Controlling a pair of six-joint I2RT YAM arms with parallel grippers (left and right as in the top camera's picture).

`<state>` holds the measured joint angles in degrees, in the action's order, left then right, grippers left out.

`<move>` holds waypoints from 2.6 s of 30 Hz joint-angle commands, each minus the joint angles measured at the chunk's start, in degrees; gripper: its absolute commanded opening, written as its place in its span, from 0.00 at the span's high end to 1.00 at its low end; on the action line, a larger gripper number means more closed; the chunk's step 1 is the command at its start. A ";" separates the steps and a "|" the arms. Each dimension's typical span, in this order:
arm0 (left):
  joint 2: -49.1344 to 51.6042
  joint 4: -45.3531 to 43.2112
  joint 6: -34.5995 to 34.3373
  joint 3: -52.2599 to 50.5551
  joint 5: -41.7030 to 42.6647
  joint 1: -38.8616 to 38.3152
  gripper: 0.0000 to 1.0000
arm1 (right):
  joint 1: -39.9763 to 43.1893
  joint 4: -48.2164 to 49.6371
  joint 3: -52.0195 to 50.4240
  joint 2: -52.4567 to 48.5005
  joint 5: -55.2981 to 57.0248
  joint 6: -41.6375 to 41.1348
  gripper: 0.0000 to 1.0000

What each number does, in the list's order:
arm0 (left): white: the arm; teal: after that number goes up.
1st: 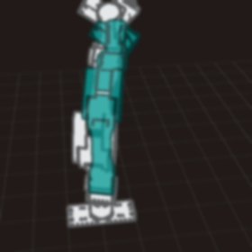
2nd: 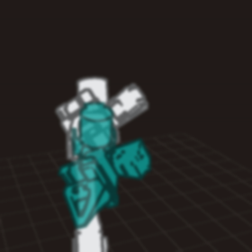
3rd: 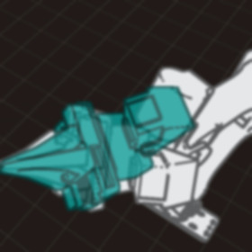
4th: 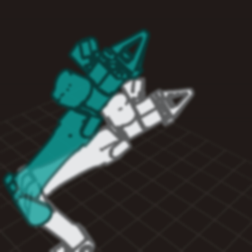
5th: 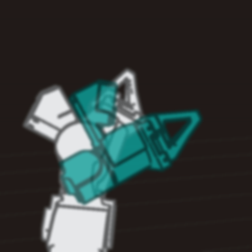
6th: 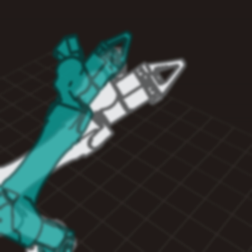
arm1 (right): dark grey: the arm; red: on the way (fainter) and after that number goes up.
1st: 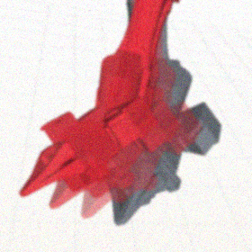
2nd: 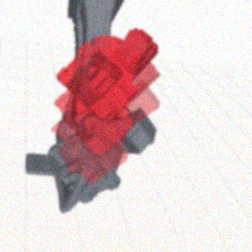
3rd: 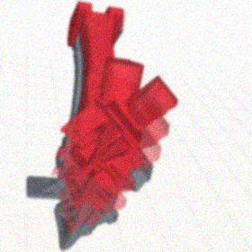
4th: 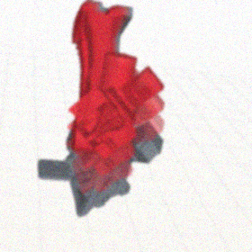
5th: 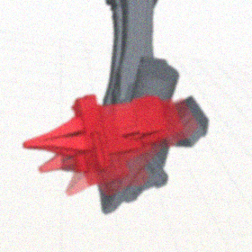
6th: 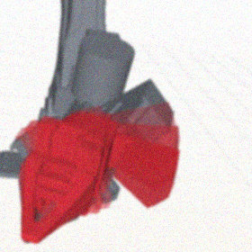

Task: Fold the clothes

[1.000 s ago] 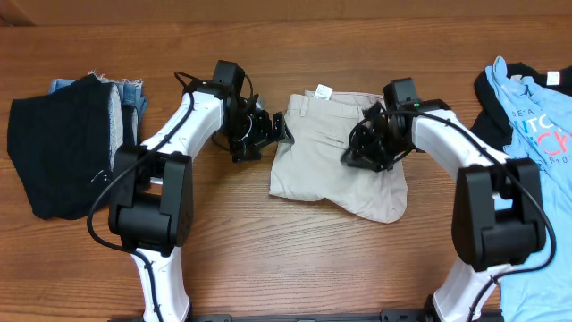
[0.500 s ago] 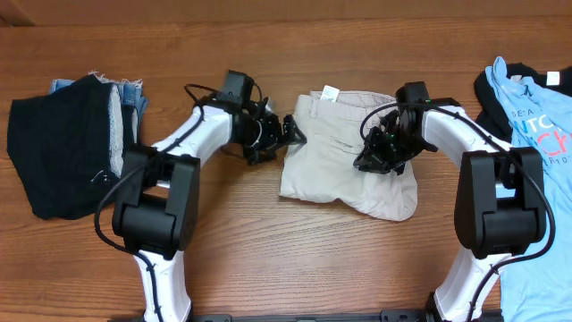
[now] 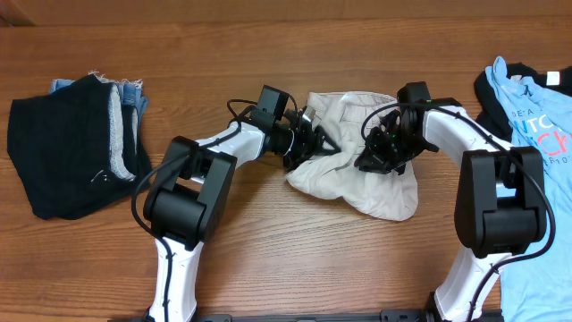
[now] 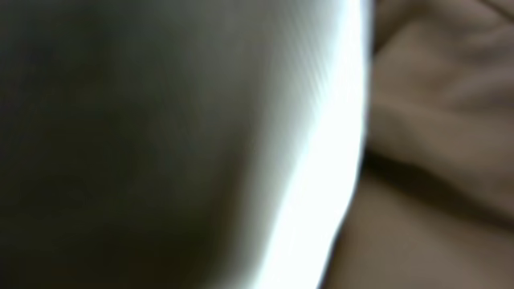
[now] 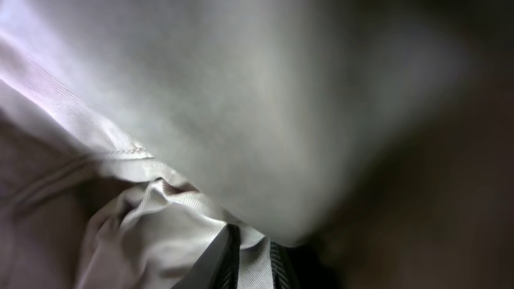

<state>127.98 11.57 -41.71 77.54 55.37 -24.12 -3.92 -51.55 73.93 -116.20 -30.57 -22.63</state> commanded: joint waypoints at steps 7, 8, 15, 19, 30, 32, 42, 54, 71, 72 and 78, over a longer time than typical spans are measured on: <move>2.36 2.73 1.86 -2.27 -1.46 5.33 0.76 | 1.05 0.55 -1.20 -3.04 7.34 0.55 0.82; 1.81 3.37 2.60 -2.25 -1.29 6.49 0.57 | 1.05 0.44 -1.20 -3.04 7.34 0.52 0.82; -1.49 7.69 15.30 -2.25 0.35 11.78 0.04 | 1.05 0.44 -1.20 -3.04 7.34 0.57 0.82; -1.46 7.10 20.00 -2.29 1.68 9.07 0.00 | 1.05 0.44 -1.20 -3.04 7.37 0.57 0.82; -1.33 1.16 15.74 -2.27 -6.34 -2.54 0.28 | 1.05 0.39 -1.20 -3.04 7.32 0.57 0.82; -1.33 1.16 15.74 -2.25 -6.23 -2.43 0.59 | 1.05 0.13 -1.20 -3.04 7.32 0.63 0.82; -6.19 14.60 24.98 6.54 -1.77 5.75 0.96 | 1.16 -5.40 6.51 5.25 6.97 14.67 0.85; -36.76 41.62 46.23 12.39 -14.51 30.38 0.95 | 0.94 -11.39 18.78 18.03 7.54 15.43 0.83; -33.48 42.99 63.21 12.35 -27.80 61.99 0.90 | 0.94 -13.53 18.78 18.03 7.56 15.45 0.84; -32.54 42.93 61.88 12.37 -31.08 62.23 0.86 | 0.94 -13.51 18.78 18.03 7.56 15.45 0.84; -27.65 40.19 45.75 12.37 -54.03 62.40 0.86 | 0.94 -13.70 18.78 18.03 7.56 15.43 0.84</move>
<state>98.54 53.47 14.68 88.75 18.31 37.60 -3.31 -65.32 92.33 -98.26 -23.49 -7.62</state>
